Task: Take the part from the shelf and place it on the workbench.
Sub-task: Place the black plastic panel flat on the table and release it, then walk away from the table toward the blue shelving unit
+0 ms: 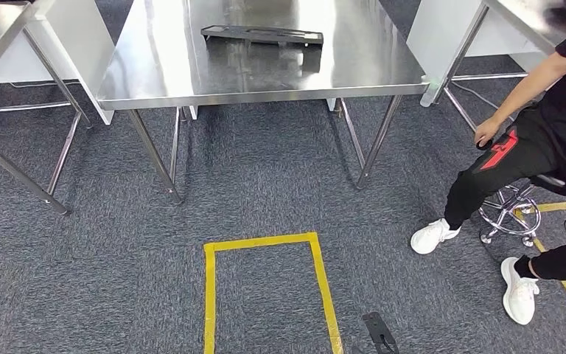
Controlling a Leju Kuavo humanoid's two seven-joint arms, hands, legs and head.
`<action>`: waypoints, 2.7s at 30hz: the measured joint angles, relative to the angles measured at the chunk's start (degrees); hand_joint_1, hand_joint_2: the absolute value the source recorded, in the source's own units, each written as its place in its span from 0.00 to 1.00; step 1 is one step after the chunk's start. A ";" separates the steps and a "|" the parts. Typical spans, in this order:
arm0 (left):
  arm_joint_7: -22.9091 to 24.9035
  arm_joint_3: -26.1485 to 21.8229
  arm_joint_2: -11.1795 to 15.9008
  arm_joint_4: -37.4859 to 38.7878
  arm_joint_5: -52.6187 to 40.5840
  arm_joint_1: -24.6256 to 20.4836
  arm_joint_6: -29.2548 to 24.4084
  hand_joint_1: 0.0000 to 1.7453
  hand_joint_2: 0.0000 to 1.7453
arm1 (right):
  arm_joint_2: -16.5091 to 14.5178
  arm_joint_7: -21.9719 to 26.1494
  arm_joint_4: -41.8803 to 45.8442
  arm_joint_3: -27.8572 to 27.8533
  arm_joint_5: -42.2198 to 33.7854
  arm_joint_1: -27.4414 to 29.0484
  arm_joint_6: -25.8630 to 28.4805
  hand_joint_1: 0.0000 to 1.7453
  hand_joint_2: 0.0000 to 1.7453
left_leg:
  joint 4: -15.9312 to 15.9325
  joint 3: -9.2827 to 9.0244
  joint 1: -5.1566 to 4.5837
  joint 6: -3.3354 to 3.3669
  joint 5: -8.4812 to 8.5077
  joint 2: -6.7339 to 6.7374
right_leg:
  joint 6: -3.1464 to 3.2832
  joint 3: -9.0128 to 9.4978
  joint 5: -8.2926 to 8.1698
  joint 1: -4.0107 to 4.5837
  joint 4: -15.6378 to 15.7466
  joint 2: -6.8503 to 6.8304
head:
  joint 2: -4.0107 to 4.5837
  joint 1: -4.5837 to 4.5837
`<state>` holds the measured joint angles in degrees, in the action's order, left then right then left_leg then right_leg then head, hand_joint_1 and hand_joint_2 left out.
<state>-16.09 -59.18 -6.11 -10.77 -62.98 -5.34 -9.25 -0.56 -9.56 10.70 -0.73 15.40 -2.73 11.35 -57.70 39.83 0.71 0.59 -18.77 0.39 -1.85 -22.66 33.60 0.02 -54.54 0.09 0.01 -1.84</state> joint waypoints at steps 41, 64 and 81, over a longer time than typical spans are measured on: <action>1.06 0.12 -0.23 0.06 -1.74 -0.19 -0.81 0.00 0.00 | -0.85 0.95 -0.89 0.75 0.89 0.58 -0.23 0.00 0.00 | -7.87 -4.89 0.11 -0.76 -10.20 -1.81 | 2.34 -3.73 -4.07 -0.18 -0.51 2.81 | 0.01 0.28; 2.07 0.16 -0.32 0.06 -1.32 -0.46 -1.98 0.00 0.00 | -0.68 0.84 -0.98 0.72 1.62 0.45 -0.23 0.00 0.00 | -1.60 -8.55 0.86 -1.53 -11.24 3.83 | 0.27 -7.38 -6.17 -1.50 -1.40 -0.98 | 0.01 -0.22; 2.78 0.14 -0.21 0.08 -0.92 -0.05 -2.39 0.00 0.00 | -0.90 0.89 -1.02 0.67 1.99 0.52 -0.22 0.00 0.00 | 1.07 -8.92 0.63 1.40 -8.76 -0.49 | -0.32 -14.54 -2.26 -0.67 -11.83 1.45 | 0.01 -0.51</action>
<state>-13.31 -59.04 -6.32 -10.69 -63.90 -5.39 -11.64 -1.46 -8.68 9.68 -0.07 17.39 -2.21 11.13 -56.63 30.92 1.35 1.99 -27.54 -0.11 -2.17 -37.20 31.34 -0.65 -66.37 1.54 0.02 -2.34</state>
